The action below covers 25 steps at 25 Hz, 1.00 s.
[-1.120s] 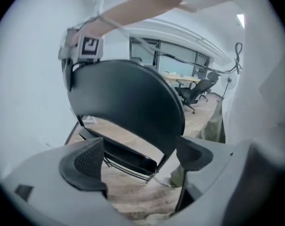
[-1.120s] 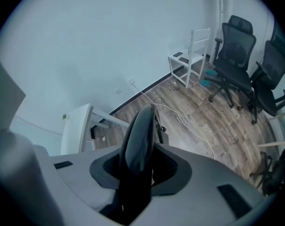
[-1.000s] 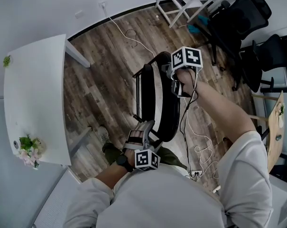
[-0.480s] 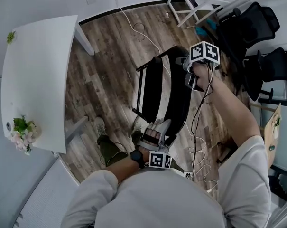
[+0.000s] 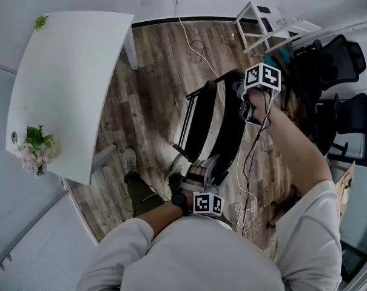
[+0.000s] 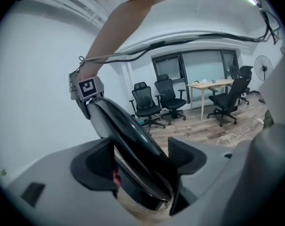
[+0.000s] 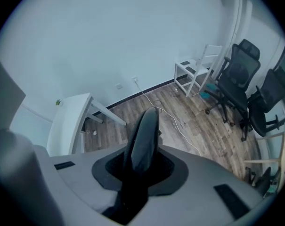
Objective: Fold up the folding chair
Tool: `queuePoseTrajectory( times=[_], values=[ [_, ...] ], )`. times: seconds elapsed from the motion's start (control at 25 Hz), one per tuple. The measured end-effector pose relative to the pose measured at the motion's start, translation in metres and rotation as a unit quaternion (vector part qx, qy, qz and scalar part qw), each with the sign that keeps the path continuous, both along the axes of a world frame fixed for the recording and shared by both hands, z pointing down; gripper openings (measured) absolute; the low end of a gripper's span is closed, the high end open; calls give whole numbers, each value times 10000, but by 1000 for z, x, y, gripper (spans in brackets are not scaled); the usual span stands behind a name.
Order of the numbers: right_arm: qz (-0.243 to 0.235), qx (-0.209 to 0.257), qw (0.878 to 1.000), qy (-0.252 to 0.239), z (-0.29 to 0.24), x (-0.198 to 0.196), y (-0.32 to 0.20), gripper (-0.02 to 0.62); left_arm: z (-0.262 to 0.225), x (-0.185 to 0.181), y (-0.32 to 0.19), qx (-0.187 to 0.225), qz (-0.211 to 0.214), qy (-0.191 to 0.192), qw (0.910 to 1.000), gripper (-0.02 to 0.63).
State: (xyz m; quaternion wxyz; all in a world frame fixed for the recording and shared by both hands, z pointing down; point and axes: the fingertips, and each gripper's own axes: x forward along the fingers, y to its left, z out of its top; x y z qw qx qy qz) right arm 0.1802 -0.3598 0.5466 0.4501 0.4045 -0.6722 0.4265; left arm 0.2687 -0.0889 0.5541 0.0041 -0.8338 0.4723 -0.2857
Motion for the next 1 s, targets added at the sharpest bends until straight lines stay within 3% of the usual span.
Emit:
queuePoseTrajectory(
  times=[0.2,0.44,1.0],
  values=[
    [-62,98,9998,154,-1,-52,9,81,-3,-51,7,-216,-254,339,9989,330],
    [-14,130,9998,145,-6,-119,29,80,-8,-123,27,-416,-377,493,9972,305],
    [21,-107,9999,-133,-9,-280,68,80,-14,-291,65,-513,-564,276,9967,282]
  ],
)
